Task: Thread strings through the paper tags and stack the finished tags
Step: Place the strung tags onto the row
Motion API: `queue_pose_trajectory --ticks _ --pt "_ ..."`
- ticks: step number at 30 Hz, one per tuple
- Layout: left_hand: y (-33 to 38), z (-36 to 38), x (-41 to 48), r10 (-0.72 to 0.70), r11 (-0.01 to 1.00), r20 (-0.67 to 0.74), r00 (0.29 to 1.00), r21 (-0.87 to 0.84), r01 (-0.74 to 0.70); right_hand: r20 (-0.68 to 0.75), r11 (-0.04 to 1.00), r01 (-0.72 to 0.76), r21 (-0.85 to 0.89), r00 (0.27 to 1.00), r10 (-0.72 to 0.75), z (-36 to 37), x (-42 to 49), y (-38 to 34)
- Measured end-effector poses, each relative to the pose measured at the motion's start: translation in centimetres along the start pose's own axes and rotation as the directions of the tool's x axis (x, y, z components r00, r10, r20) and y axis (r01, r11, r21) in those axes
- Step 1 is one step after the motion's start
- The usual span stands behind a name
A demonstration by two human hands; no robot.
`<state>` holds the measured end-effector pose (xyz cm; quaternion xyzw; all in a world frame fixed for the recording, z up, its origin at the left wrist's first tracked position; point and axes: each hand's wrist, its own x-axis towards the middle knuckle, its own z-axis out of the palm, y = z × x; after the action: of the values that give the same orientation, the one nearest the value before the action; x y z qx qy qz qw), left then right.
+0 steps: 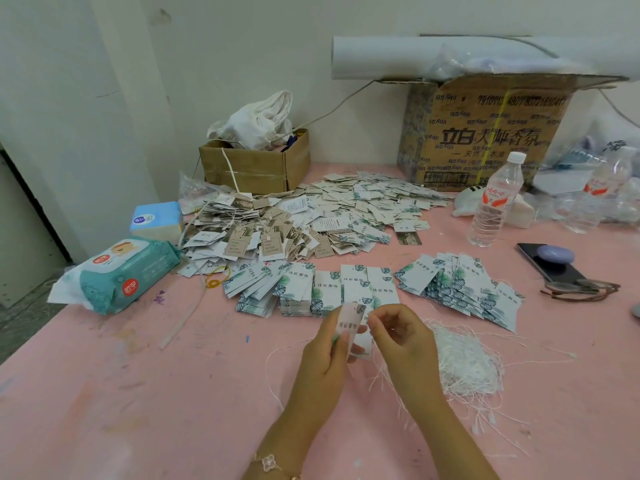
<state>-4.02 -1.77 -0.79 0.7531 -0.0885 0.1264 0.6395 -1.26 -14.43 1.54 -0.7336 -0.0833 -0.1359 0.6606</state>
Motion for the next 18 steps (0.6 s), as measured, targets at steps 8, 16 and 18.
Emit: queue_pose_trajectory --ticks 8,16,18 --pt "0.09 0.09 0.1 -0.089 0.988 -0.016 0.996 -0.127 0.086 -0.059 0.999 -0.044 0.002 0.997 0.044 0.09 -0.06 -0.17" --pt "-0.46 -0.15 0.04 0.004 0.996 -0.027 1.0 0.09 -0.002 -0.025 0.996 -0.084 -0.042 0.996 0.083 0.04 0.03 -0.22" --pt "-0.34 -0.17 -0.04 0.022 0.994 0.009 1.0 0.104 -0.023 -0.032 0.996 -0.085 -0.038 0.996 0.084 0.03 0.04 -0.27"
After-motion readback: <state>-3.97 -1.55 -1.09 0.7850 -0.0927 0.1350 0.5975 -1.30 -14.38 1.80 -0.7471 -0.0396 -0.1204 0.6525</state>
